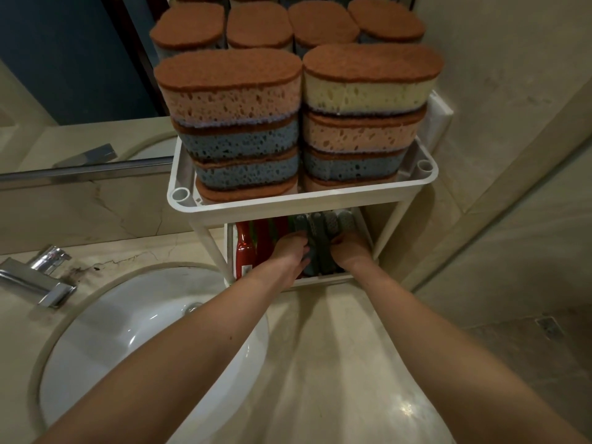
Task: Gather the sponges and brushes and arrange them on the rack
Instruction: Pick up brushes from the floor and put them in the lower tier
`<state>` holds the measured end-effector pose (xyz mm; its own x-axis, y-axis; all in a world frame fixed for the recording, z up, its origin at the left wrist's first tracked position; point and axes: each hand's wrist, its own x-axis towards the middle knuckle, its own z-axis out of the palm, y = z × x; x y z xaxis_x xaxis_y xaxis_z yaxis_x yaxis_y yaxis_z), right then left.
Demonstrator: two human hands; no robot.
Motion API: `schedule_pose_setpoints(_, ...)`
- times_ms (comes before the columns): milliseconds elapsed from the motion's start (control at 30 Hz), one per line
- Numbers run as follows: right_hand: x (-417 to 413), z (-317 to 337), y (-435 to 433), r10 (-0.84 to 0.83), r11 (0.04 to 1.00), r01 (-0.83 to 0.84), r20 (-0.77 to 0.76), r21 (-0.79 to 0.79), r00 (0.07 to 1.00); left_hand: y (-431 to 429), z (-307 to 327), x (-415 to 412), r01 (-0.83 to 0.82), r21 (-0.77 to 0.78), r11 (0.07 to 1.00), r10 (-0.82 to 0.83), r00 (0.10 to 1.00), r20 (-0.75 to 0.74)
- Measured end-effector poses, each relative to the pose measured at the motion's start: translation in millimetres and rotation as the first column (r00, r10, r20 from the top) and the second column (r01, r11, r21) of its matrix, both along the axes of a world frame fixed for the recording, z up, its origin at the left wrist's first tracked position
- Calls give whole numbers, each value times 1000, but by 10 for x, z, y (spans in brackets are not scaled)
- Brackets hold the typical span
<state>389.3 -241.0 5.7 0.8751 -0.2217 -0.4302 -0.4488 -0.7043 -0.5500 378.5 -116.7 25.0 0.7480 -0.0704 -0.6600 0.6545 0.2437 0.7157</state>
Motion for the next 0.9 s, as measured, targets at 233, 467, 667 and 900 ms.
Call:
schedule_pose_setpoints(233,-25,8,-14,62,998,-63,42,8,997,72,-6,-27,36,59,998,-37,999,26)
schedule_pose_setpoints(467,-431,80,58,-68,979,17,243,204,968,221,146,-367,66,93,993,-80,985,151)
schedule_pose_setpoints(667,-892,192,384,-41,943,-66,311,327,950,442,195,-842,-106,147,983,73,974,217)
schedule_pose_setpoints(900,-1387,183,1006,74,884,-199,295,423,953,995,99,-1588,-440,194,877,354,863,360)
